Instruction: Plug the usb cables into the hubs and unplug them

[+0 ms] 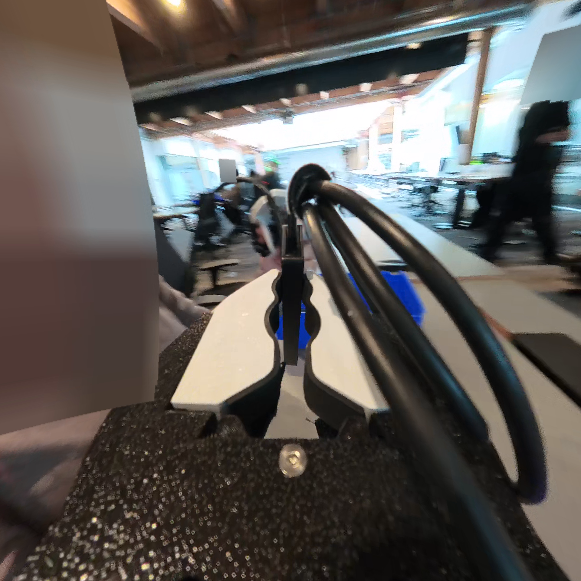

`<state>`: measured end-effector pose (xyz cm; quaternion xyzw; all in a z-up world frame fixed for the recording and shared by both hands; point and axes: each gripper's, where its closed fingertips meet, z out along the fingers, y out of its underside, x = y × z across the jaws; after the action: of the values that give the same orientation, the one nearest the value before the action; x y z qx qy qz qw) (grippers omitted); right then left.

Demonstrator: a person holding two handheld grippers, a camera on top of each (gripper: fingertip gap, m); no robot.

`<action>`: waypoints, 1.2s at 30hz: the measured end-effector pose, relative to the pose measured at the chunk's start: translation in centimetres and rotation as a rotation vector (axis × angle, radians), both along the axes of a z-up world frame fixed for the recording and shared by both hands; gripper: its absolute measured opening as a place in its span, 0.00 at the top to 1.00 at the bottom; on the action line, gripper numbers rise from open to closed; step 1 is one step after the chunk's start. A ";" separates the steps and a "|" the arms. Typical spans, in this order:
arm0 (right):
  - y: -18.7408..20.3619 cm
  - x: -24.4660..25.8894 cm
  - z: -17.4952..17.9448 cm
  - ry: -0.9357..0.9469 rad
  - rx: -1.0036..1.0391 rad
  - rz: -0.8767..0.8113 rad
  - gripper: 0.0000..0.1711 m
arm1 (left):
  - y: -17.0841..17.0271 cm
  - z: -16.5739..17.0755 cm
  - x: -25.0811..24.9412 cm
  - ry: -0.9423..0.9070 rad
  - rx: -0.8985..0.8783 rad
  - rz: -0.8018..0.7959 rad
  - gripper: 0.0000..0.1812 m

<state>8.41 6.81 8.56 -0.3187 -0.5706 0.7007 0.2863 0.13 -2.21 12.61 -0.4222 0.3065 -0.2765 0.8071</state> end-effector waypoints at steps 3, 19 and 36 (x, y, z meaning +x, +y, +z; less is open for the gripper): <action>-0.2 0.1 -0.2 0.004 -0.017 0.049 0.95 | 0.6 0.8 -0.2 -0.105 0.048 -0.066 0.97; 5.3 2.7 -1.4 -0.041 0.052 -0.214 0.97 | 10.8 -21.1 -3.1 0.465 -1.370 0.496 0.97; 5.0 3.3 -1.1 -0.006 0.082 -0.194 0.98 | 11.7 -32.4 -6.1 0.582 -1.986 0.534 0.76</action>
<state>11.68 11.85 7.44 -0.3623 -0.5661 0.6449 0.3639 -5.97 9.50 -19.84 -0.9937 0.0224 -0.1051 0.0320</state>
